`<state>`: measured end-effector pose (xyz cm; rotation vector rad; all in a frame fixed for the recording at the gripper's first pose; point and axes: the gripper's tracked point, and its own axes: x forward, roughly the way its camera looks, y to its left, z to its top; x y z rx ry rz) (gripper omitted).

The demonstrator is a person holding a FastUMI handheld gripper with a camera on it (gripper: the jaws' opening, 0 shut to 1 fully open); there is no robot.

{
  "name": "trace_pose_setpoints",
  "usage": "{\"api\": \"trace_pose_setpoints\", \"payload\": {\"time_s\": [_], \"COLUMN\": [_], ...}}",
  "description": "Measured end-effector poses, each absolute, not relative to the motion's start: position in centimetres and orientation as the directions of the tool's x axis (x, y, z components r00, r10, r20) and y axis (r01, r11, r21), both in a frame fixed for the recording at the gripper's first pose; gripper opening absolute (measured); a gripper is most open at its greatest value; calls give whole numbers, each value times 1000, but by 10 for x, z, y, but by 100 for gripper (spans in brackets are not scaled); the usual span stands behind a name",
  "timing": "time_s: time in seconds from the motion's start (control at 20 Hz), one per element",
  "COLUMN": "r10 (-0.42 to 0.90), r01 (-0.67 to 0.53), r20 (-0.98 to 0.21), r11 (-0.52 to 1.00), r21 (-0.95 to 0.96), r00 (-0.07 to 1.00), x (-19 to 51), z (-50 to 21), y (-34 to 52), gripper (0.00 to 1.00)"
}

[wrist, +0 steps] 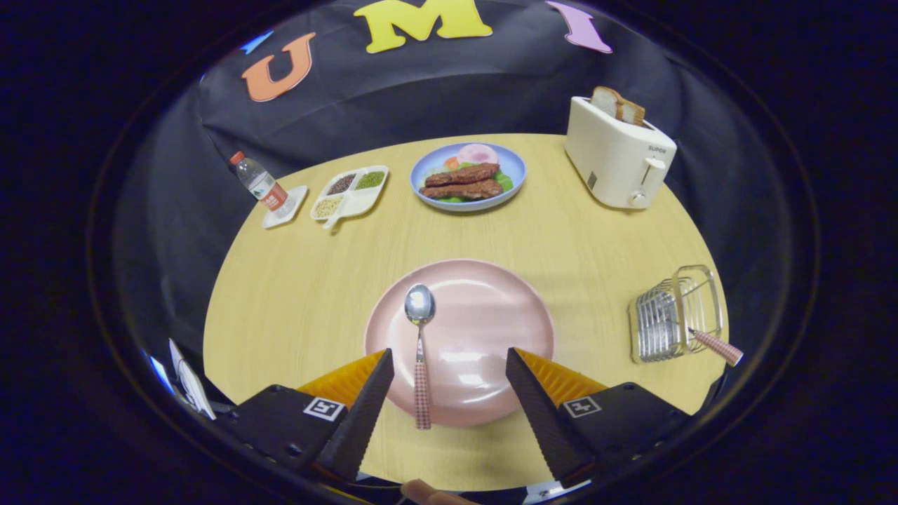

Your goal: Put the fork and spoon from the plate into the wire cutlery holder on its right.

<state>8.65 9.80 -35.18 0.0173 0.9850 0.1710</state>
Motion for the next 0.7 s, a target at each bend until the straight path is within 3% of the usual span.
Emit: {"api": "trace_pose_setpoints", "payload": {"time_s": [0.1, 0.35, 0.7], "r10": [112, 87, 42], "r01": [-129, -145, -102], "r20": [-839, -833, -862], "r11": [990, 989, 995], "r21": [51, 9, -12], "r00": [533, 547, 505], "x": [85, 86, 84], "z": [-368, -389, -413], "y": [100, 118, 128], "gripper": [96, 83, 41]}}
